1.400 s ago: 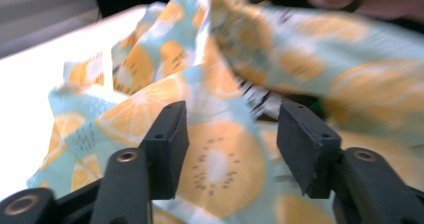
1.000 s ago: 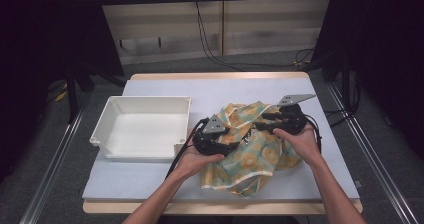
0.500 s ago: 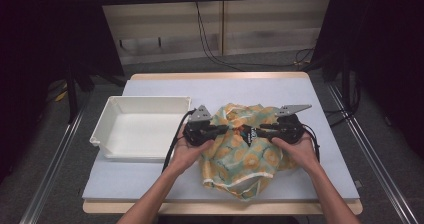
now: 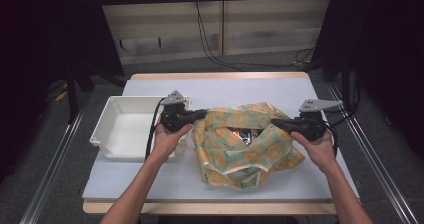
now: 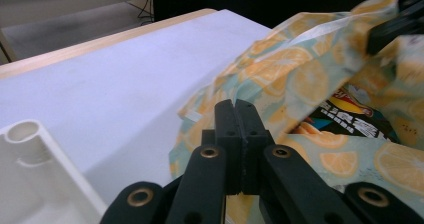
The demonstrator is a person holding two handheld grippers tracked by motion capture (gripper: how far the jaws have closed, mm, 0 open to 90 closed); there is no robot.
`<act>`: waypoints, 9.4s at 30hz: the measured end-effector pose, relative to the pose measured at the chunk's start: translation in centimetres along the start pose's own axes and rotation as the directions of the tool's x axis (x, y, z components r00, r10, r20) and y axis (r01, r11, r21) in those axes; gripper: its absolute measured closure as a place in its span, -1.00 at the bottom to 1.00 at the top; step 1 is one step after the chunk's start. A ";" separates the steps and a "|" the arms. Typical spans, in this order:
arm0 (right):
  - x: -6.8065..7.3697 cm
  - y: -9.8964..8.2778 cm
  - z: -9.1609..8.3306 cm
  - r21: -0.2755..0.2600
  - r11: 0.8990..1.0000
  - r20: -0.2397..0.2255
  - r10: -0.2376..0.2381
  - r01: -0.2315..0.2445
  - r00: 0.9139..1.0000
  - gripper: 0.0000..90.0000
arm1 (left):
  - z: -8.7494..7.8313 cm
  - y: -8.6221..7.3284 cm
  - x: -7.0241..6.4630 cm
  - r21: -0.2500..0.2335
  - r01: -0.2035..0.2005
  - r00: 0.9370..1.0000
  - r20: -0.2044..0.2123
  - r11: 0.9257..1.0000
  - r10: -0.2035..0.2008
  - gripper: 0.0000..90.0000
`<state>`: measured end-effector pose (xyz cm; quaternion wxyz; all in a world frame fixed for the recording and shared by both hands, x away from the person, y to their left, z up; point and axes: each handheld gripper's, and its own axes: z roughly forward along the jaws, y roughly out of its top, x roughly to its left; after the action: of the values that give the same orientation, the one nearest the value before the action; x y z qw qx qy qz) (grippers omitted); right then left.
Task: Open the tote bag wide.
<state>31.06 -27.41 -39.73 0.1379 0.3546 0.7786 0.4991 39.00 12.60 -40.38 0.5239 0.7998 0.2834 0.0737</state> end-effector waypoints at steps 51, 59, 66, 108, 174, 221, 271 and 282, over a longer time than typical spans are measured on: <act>1.7 1.9 -0.5 -0.011 1.000 -0.005 -0.011 0.011 1.000 0.67 | 6.9 -0.7 -5.3 0.072 -0.068 0.994 0.090 0.995 0.062 0.20; 1.8 -1.6 0.3 0.091 0.996 -0.029 0.000 0.002 1.000 0.42 | 8.5 -1.4 -5.6 0.108 -0.122 0.989 0.101 0.987 0.112 -0.01; 1.6 -3.1 0.1 0.120 0.993 0.011 -0.015 0.013 1.000 0.29 | 9.1 -1.8 -5.2 0.131 -0.143 0.989 0.052 0.981 0.137 0.28; -0.3 0.4 5.3 0.064 0.998 -0.029 -0.025 0.026 0.999 1.00 | 8.2 -0.1 -11.4 0.029 -0.088 0.948 0.311 0.996 0.074 -0.03; -8.6 0.5 4.6 0.013 0.988 0.205 0.147 -0.153 0.968 1.00 | 8.4 -5.0 -18.7 0.074 -0.431 0.847 0.376 0.899 0.375 0.99; 1.6 -7.0 1.2 0.134 0.975 0.175 0.155 -0.180 0.972 0.01 | 9.3 -3.3 -13.1 0.063 -0.239 0.950 0.220 0.969 0.220 -0.01; 4.3 -3.8 0.5 0.098 0.995 -0.064 -0.018 0.024 0.998 0.01 | 12.3 1.7 -11.2 0.162 -0.280 0.944 0.227 0.946 0.241 0.22; 4.2 -5.4 2.3 0.163 0.984 -0.027 -0.062 0.065 0.998 0.66 | 13.6 1.5 -10.7 0.203 -0.259 0.956 0.193 0.944 0.221 0.99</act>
<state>27.14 -24.26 -44.95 0.1157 0.3343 0.8294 0.4324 36.33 -4.36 -43.09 0.4385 0.8862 0.1450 0.0370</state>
